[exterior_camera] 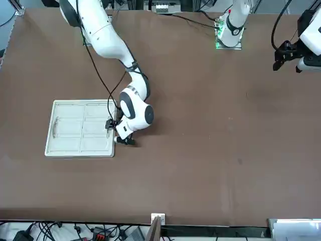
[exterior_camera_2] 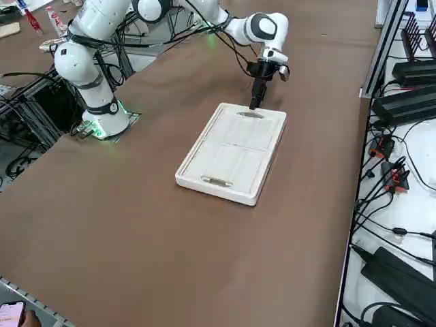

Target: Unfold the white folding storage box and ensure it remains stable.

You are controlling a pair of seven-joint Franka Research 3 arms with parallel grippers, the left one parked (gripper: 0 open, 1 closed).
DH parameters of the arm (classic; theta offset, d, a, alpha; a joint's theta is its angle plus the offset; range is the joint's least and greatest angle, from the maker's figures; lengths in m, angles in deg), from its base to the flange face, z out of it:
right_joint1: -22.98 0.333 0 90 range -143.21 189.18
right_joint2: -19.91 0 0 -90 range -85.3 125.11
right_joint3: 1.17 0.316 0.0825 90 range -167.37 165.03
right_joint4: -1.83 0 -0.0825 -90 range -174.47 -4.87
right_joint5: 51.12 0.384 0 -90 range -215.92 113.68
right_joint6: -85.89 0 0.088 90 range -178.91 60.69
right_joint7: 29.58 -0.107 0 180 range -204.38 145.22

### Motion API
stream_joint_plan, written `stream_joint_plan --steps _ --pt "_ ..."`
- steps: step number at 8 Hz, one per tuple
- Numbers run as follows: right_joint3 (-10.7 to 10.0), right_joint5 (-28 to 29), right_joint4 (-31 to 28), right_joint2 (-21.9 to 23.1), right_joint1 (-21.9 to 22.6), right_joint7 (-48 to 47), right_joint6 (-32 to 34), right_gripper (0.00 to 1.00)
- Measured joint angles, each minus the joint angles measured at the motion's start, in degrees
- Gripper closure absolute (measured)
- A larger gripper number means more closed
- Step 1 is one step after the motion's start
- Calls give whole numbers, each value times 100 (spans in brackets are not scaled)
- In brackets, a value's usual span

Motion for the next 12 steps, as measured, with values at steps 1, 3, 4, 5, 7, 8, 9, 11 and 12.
stream_joint_plan --steps 1,3,4,5,7,8,9,11,12 --pt "0 0 0 -1 0 0 0 29" --pt "0 0 0 -18 2 0 0 29" --pt "-2 0 0 -31 2 0 1 29" --pt "-3 0 0 -34 2 0 1 29" --pt "-3 0 0 -35 3 0 2 31" --pt "-2 0 0 -38 5 0 2 32" --pt "-1 0 1 -44 7 0 2 33" --pt "-1 0 3 -83 14 0 2 35" --pt "-1 0 6 -90 21 0 0 37"
